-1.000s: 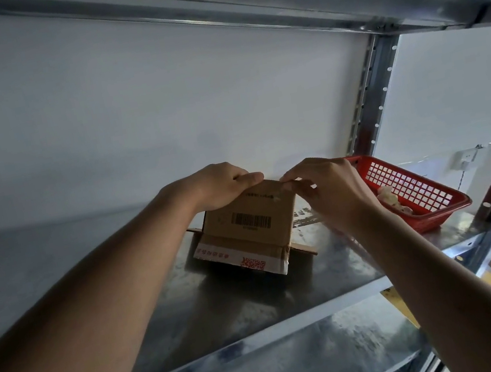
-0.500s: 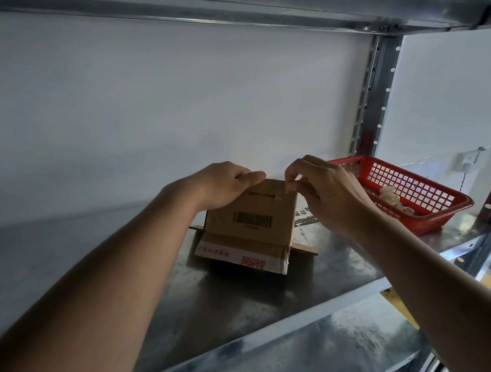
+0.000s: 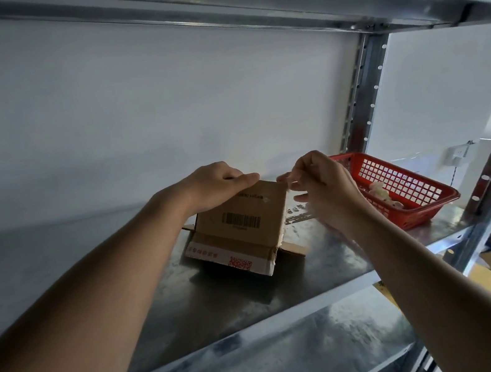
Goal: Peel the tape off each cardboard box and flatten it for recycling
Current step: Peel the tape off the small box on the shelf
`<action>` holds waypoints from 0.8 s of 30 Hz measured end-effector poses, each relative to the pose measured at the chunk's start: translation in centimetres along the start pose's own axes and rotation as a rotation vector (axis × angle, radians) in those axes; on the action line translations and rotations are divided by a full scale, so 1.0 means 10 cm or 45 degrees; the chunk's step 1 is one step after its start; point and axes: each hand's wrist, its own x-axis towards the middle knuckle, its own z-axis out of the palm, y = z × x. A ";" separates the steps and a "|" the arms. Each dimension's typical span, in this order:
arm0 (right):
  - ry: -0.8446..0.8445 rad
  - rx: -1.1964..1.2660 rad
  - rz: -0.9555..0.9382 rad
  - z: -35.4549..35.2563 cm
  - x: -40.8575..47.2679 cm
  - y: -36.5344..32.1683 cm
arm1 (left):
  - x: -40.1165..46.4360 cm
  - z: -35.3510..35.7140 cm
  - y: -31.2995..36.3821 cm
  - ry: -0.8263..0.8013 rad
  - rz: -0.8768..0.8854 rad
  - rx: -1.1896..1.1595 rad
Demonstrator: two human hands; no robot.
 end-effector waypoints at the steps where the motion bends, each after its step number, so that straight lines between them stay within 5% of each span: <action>1: 0.005 0.072 0.040 0.01 0.00 0.00 | -0.02 0.00 0.00 0.019 0.007 -0.015; 7: 0.047 0.353 0.193 0.07 -0.07 -0.09 | -0.06 0.03 0.04 0.152 -0.100 0.188; 12: -0.150 0.312 0.164 0.05 -0.15 -0.28 | -0.04 0.03 0.39 0.021 -0.178 0.575; 17: -0.226 0.350 0.127 0.09 -0.25 -0.35 | -0.19 0.14 0.33 -0.109 -0.151 0.499; 24: -0.105 0.967 0.376 0.27 -0.40 -0.25 | -0.42 0.12 0.03 -0.008 -0.049 0.450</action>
